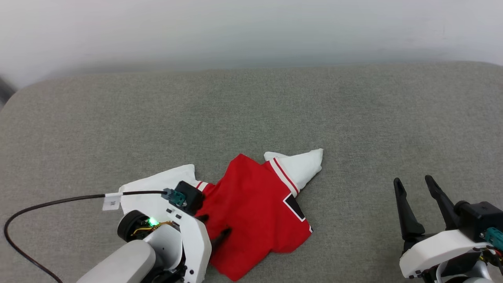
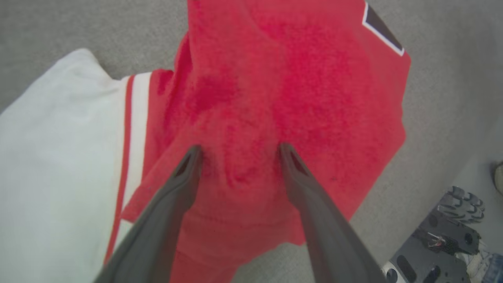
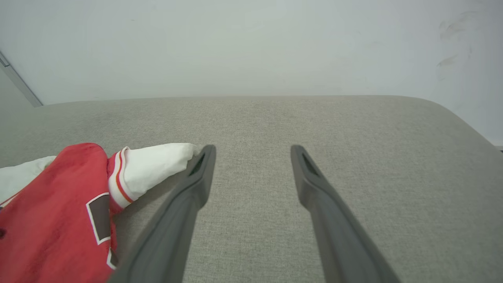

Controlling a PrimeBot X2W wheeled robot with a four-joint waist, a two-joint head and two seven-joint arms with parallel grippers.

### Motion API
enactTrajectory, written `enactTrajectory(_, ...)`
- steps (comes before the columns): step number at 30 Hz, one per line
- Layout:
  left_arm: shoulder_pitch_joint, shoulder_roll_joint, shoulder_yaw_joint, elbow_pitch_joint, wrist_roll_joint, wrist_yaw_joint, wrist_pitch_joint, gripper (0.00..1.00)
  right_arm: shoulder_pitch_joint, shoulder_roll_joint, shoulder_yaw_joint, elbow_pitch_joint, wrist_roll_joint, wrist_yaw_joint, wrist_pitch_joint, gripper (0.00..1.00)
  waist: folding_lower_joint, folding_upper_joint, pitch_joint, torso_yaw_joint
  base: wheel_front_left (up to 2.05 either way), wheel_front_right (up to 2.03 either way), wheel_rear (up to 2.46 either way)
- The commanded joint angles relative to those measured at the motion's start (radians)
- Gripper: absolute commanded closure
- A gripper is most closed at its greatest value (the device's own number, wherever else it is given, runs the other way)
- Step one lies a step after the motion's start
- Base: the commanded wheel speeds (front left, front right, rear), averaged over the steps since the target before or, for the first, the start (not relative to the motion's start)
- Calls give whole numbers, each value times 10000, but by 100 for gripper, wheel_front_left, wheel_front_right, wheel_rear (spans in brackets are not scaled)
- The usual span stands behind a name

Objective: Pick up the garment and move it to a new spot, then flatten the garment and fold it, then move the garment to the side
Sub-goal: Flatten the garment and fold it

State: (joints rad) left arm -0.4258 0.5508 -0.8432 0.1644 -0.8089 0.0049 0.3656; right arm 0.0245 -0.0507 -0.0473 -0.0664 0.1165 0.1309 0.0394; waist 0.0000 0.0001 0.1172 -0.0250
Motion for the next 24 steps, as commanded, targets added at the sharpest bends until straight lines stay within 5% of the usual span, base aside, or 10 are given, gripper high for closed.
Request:
enactTrajectory(1,-177,-89,-155,172,-58,-149,232,16,-137,6,1,54,53,-3,-79,0,0,-1,151,-103,0,0,0)
enactTrajectory(3,-321,-129,-222,297,-55,-277,316,100,-232,6,30,95,48,-3,-132,0,0,-1,248,-156,0,0,0)
enactTrajectory(16,-1020,-214,-610,-1342,1632,155,-578,100,-287,6,-342,400,74,-3,-255,0,0,-1,146,14,0,0,0)
enactTrajectory(24,-36,-1206,-2508,-1505,2112,-399,-200,100,-367,6,-316,446,77,-3,-191,0,0,-1,-24,155,0,0,0)
